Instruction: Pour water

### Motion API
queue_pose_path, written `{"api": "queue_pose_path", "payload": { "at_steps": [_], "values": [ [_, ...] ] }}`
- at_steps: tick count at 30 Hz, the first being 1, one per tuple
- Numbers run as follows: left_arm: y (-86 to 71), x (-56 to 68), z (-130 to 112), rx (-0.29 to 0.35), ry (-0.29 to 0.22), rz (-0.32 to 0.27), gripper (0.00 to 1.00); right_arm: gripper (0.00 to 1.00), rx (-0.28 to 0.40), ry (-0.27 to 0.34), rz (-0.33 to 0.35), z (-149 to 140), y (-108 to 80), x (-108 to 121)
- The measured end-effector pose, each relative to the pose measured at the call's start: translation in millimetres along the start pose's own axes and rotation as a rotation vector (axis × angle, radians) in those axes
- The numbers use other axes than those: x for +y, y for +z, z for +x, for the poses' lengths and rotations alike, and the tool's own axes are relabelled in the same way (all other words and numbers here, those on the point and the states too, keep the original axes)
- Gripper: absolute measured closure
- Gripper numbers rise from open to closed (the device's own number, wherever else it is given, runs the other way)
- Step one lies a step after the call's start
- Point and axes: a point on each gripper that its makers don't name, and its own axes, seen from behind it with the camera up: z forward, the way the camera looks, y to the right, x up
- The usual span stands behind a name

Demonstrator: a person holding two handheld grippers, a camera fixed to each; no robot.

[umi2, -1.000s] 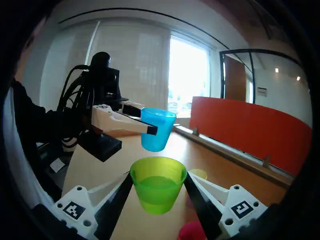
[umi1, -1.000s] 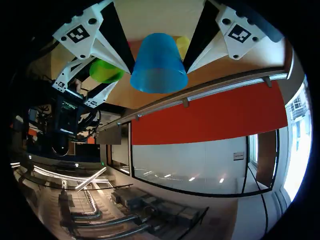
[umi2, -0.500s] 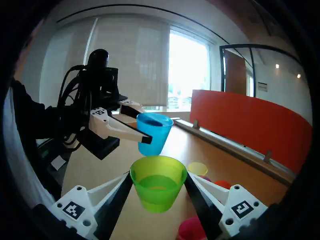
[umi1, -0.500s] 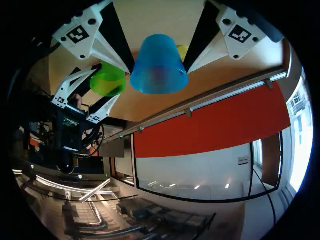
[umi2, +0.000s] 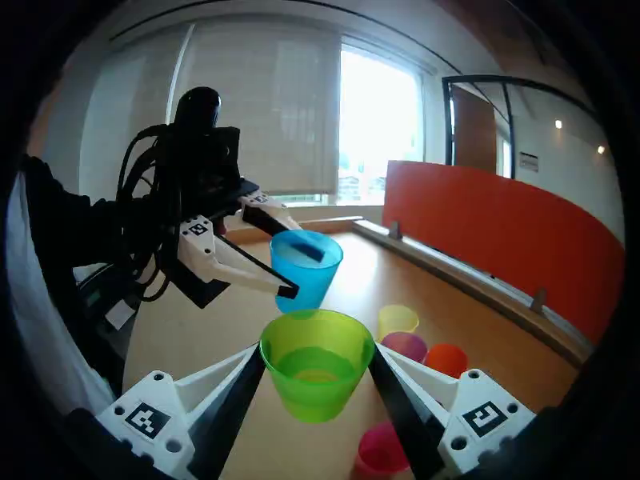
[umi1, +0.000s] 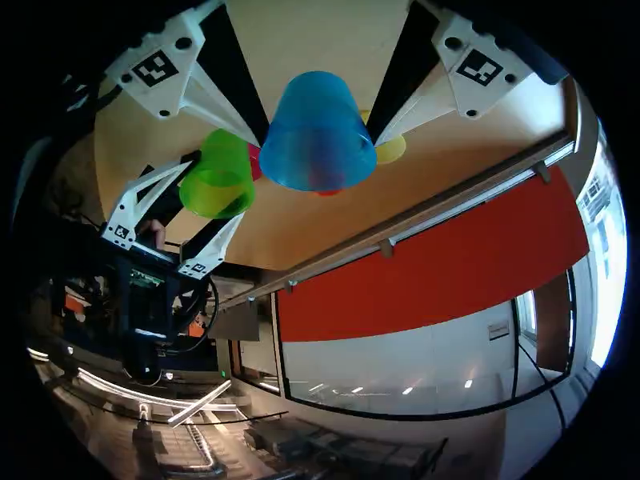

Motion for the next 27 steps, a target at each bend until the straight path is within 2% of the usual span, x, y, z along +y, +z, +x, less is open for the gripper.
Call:
{"api": "queue_pose_path", "payload": {
  "at_steps": [27],
  "values": [
    [20.3, 6.3, -61.1, -0.154, 0.052, -0.062, 0.16, 0.08, -0.137, -0.013, 0.032, -40.0, 15.0, -1.5]
  ]
}}
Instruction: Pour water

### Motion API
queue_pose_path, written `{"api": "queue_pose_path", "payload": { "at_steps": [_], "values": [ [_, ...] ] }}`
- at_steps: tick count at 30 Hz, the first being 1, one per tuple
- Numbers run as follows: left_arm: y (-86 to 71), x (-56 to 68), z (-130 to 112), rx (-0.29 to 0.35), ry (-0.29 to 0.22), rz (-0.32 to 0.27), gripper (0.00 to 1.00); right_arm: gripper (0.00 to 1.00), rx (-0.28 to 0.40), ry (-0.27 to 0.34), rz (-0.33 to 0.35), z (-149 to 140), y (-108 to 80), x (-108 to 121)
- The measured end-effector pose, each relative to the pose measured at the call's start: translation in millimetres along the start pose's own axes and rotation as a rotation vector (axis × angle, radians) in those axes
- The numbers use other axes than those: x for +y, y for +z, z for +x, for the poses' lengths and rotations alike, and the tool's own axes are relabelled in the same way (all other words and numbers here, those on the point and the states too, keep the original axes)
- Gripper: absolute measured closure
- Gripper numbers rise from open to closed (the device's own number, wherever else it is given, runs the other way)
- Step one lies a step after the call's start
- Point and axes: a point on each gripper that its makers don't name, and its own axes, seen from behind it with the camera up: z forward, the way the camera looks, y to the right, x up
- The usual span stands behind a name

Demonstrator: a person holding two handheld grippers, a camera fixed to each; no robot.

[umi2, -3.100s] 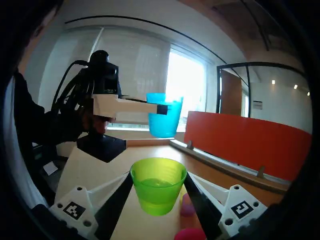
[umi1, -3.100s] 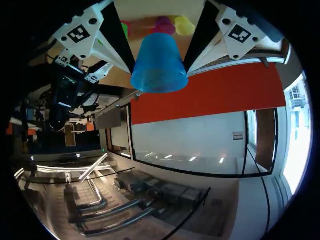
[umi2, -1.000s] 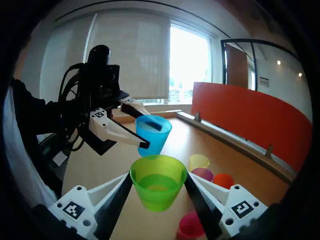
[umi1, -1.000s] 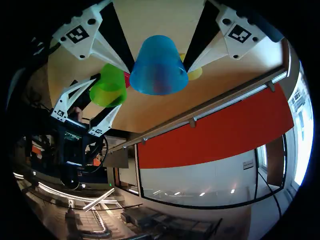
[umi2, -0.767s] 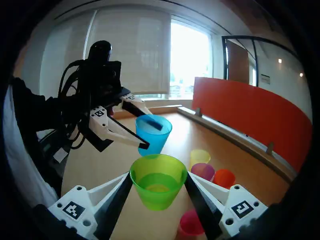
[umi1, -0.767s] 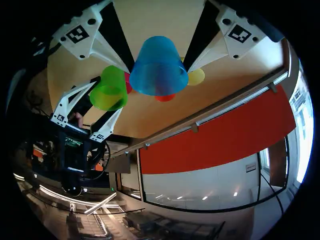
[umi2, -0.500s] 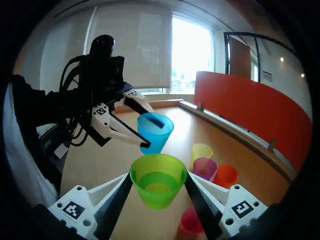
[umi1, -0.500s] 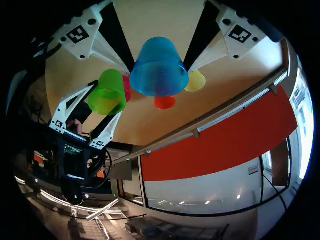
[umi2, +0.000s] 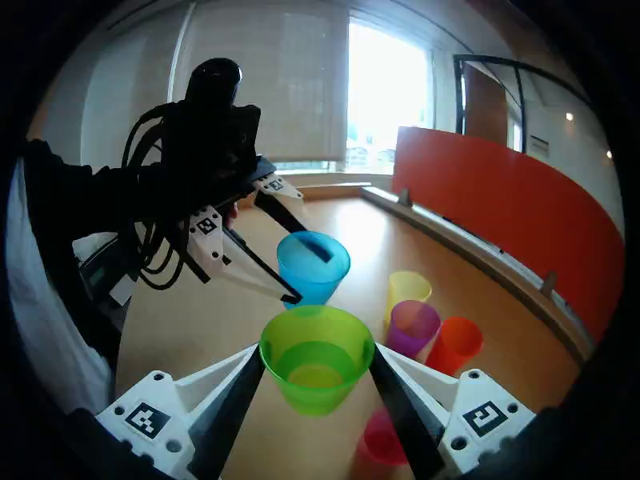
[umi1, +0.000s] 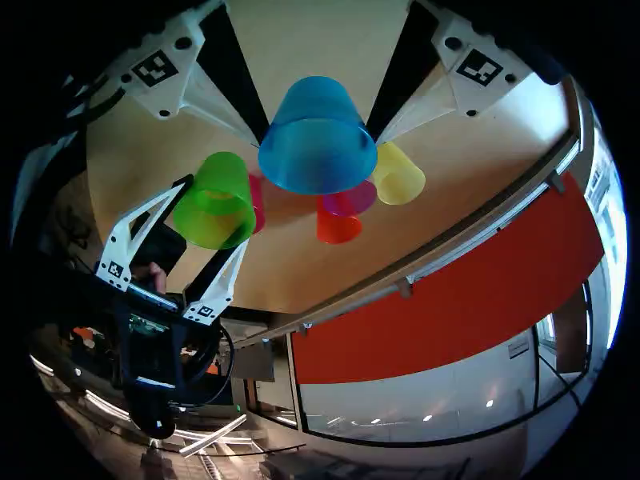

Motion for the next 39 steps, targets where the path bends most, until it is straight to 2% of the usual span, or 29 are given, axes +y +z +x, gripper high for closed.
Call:
{"api": "queue_pose_path", "payload": {
  "at_steps": [17, 27, 39],
  "values": [
    [20.9, 4.0, -25.7, -0.077, 0.035, -0.044, 0.16, 0.08, -0.067, -0.013, 0.021, -22.9, 10.5, 1.5],
    [31.9, 4.9, -36.7, -0.102, 0.032, -0.068, 0.16, 0.08, -0.104, -0.021, 0.032, -35.3, 17.1, 2.6],
    [43.6, 6.2, -48.7, -0.136, 0.052, -0.089, 0.16, 0.08, -0.148, -0.034, 0.046, -46.1, 22.4, 4.8]
  ]
}}
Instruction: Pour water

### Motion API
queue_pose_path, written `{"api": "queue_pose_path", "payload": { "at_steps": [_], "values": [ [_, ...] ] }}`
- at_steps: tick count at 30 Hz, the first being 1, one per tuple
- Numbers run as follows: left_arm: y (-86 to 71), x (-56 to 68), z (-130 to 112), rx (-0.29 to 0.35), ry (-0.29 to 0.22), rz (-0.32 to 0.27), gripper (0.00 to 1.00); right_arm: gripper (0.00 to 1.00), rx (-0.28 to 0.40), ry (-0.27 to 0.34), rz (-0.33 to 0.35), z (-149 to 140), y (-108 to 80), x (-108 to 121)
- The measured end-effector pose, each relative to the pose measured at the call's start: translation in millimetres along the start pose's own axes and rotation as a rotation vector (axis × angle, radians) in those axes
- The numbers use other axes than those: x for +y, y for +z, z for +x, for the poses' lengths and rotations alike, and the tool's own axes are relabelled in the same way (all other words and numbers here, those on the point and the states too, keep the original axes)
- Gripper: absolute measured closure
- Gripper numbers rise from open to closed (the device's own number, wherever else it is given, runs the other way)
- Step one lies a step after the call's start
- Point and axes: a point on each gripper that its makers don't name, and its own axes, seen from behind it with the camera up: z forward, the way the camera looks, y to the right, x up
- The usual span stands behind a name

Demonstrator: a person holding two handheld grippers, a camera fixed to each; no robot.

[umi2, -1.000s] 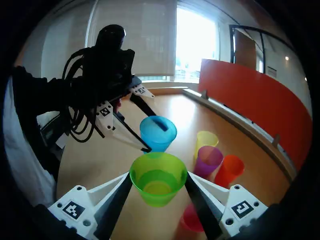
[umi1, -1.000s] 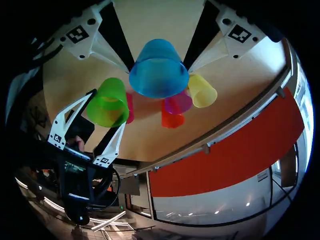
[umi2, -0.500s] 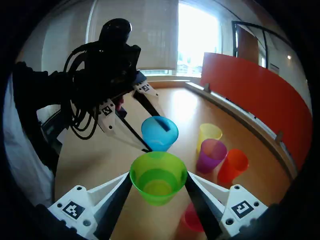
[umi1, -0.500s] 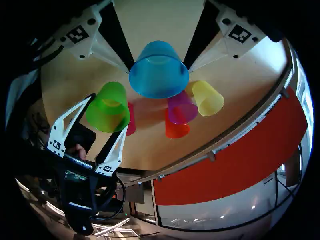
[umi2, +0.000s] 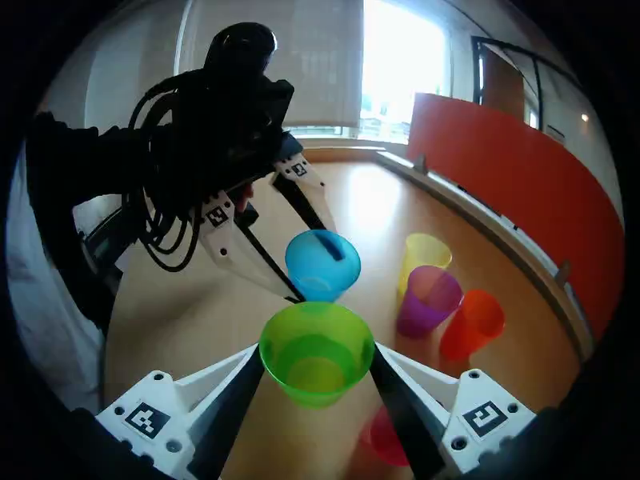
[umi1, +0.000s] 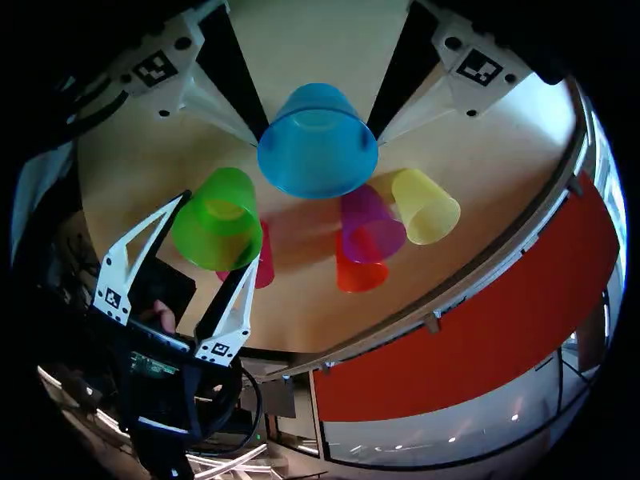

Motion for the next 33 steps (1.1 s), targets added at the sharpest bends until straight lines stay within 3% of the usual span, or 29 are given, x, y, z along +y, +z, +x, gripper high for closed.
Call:
{"api": "queue_pose_path", "payload": {
  "at_steps": [15, 33],
  "values": [
    [10.7, 4.6, -7.5, -0.029, 0.015, -0.022, 0.16, 0.08, -0.042, -0.018, 0.026, -8.4, 9.3, -4.2],
    [18.3, 7.8, -15.7, -0.037, -0.003, -0.040, 0.16, 0.08, -0.067, -0.021, 0.032, -15.9, 17.5, -1.5]
  ]
}}
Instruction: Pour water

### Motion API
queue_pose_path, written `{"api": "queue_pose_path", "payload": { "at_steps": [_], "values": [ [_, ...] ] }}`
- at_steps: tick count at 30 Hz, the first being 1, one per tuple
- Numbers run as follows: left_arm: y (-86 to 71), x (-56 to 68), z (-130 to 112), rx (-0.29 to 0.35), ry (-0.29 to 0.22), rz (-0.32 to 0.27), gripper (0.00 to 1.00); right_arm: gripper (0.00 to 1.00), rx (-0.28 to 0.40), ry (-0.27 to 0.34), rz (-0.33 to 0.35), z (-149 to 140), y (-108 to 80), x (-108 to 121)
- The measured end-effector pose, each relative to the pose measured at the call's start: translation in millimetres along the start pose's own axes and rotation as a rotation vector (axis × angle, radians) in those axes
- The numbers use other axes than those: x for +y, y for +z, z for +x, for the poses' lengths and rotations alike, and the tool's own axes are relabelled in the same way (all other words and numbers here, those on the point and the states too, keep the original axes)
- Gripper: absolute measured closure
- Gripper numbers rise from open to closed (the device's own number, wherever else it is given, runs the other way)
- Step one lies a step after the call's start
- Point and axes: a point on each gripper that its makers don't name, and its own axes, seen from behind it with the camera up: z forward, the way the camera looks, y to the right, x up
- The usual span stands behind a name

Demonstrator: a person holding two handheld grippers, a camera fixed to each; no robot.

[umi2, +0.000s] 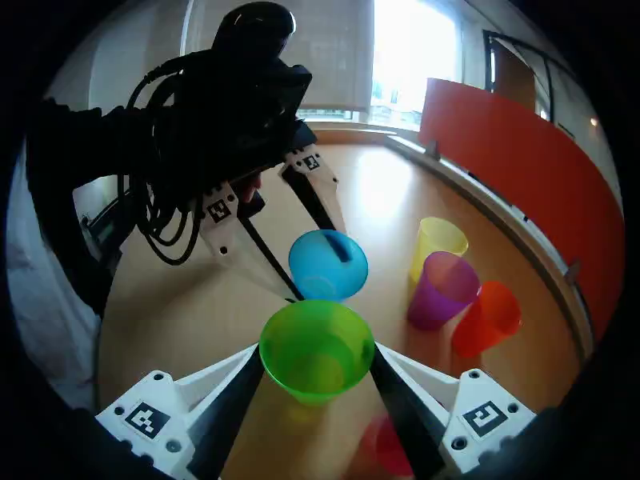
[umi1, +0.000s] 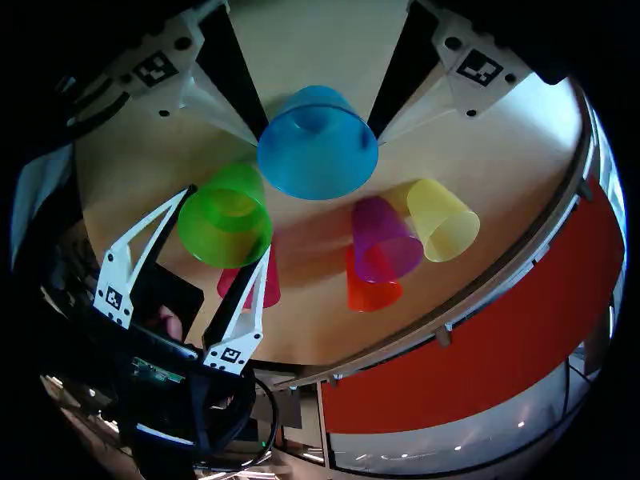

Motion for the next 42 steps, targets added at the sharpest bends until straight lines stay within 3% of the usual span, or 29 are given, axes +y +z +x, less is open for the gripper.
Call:
{"api": "queue_pose_path", "payload": {
  "at_steps": [27, 42],
  "values": [
    [-3.3, 0.2, -11.3, -0.010, -0.021, 0.004, 0.16, 0.07, -0.016, 0.020, -0.013, -18.3, -2.2, -2.4],
    [-2.2, 1.7, -22.5, -0.054, -0.030, 0.008, 0.16, 0.03, -0.004, 0.031, -0.023, -18.1, -5.8, -1.0]
  ]
}}
